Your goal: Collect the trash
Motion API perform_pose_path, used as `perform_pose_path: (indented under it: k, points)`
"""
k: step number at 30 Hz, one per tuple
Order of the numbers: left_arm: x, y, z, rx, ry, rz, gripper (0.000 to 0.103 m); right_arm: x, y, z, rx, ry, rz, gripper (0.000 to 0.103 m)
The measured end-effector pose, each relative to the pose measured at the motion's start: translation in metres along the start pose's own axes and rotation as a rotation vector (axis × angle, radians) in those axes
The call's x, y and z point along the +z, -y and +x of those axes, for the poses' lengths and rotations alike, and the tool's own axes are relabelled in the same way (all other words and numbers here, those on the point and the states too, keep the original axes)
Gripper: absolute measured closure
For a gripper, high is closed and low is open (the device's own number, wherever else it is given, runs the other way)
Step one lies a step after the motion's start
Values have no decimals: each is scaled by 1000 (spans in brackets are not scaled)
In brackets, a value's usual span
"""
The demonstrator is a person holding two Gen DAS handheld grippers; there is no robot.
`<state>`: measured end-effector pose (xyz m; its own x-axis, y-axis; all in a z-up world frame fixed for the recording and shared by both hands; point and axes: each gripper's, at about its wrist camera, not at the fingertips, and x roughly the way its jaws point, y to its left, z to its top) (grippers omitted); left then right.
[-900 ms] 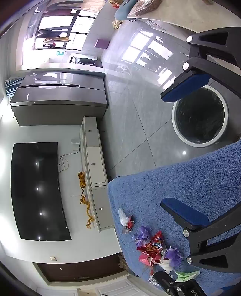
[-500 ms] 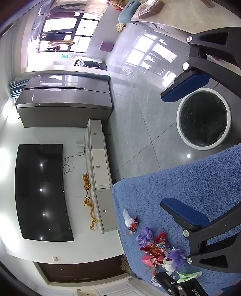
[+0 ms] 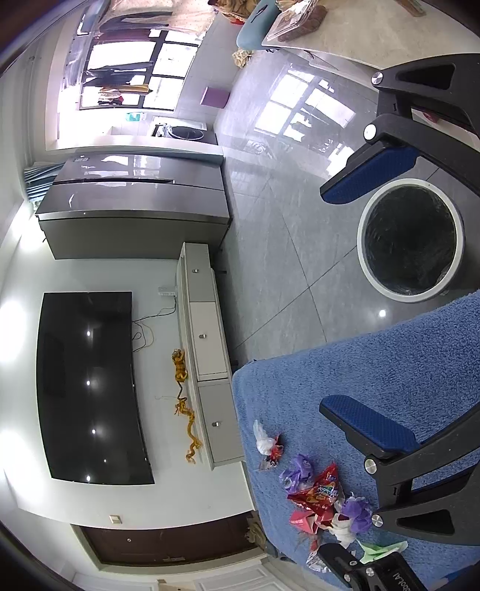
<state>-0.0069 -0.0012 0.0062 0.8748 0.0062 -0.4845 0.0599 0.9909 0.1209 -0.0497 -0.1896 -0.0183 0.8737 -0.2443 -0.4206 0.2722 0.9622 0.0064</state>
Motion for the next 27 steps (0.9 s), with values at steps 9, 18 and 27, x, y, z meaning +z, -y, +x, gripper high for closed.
perform_pose_path:
  k: [9, 18, 27]
  points:
    - [-1, 2, -4, -31, -3, 27, 0, 2, 0, -3, -5, 20, 10, 0]
    - [-8, 22, -10, -185, -32, 67, 0, 6, 12, 1, -30, -1, 34, 0]
    - [-17, 14, -6, -243, -45, 88, 0, 5, 20, 6, -20, -37, 52, 0]
